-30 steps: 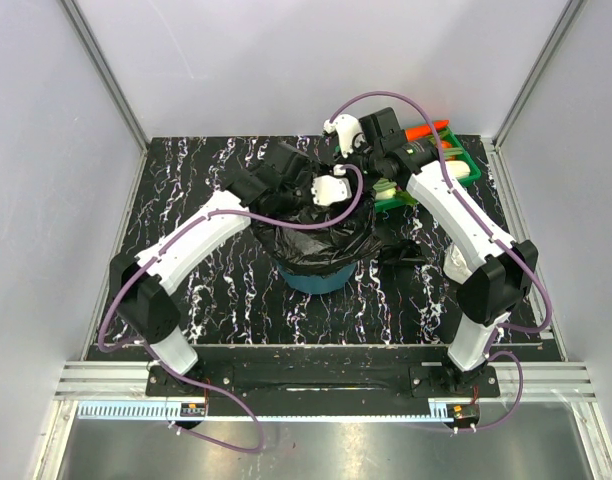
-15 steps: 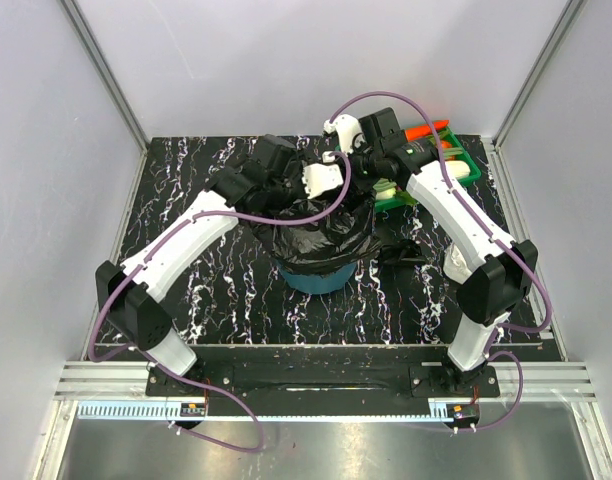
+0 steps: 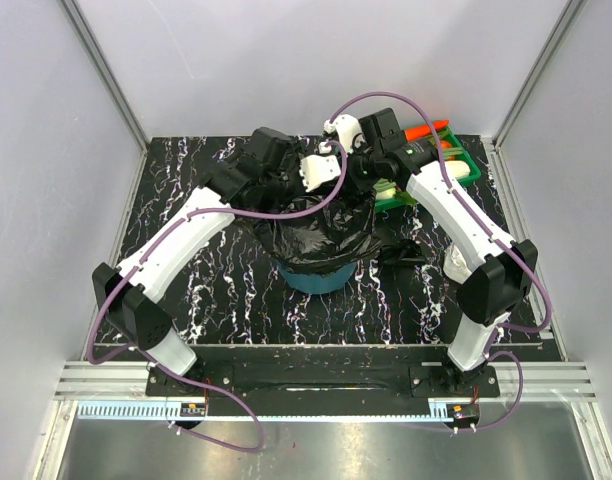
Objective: Put the trash bags into the trash bin
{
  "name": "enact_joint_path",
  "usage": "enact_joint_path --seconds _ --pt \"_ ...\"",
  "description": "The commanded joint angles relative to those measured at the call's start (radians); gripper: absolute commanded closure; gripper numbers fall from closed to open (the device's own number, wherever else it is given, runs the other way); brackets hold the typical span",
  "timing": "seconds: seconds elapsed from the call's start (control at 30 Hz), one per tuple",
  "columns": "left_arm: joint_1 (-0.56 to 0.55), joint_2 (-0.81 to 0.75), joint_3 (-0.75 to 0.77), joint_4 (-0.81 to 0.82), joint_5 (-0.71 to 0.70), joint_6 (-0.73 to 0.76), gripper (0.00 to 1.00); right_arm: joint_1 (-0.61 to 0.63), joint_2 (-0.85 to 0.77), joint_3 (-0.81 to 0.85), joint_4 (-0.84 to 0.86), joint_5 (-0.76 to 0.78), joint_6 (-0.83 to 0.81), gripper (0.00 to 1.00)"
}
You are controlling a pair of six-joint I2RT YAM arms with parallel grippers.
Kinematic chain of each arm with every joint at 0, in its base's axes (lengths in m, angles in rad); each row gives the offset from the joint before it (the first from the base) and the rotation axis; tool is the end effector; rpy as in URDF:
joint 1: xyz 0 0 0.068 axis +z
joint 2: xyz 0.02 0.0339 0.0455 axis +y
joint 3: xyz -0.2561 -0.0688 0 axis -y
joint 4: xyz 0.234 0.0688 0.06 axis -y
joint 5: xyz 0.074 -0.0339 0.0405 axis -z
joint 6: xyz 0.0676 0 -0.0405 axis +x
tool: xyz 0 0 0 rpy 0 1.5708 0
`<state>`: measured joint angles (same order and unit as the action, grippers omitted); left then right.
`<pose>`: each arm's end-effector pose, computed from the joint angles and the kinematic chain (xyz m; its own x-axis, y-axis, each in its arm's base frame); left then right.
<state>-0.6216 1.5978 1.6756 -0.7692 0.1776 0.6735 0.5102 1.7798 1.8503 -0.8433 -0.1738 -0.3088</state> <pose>0.2888 -0.2216 0.3579 0.0213 0.7399 -0.6724 0.8578 0.3319 0.3924 0.3460 0.2070 0.3422 -0.4014 -0.5677 -0.7188 -0.7463 0.6576 -0.1026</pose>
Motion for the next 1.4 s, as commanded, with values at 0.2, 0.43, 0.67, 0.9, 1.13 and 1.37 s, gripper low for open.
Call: enact_joint_path --seconds 0.2,0.43,0.67,0.9,1.13,1.37 --pt "0.013 0.019 0.088 0.105 -0.066 -0.106 0.01 0.007 -0.011 -0.02 -0.023 0.013 -0.041 1.0" --pt "0.013 0.011 0.154 0.061 -0.023 -0.115 0.02 0.007 -0.017 -0.039 -0.023 0.02 -0.049 1.0" --pt "0.013 -0.021 0.154 0.011 -0.042 -0.085 0.02 0.008 -0.022 -0.037 -0.022 0.022 -0.053 1.0" --pt "0.016 -0.056 0.193 0.022 -0.085 -0.089 0.01 0.008 -0.016 -0.042 -0.022 0.02 -0.055 1.0" --pt "0.016 -0.078 0.234 -0.033 -0.082 -0.084 0.01 0.007 -0.022 -0.04 -0.022 0.025 -0.053 1.0" --pt "0.023 -0.114 0.228 -0.009 -0.173 -0.104 0.01 0.008 -0.033 -0.049 -0.023 0.028 -0.061 1.0"
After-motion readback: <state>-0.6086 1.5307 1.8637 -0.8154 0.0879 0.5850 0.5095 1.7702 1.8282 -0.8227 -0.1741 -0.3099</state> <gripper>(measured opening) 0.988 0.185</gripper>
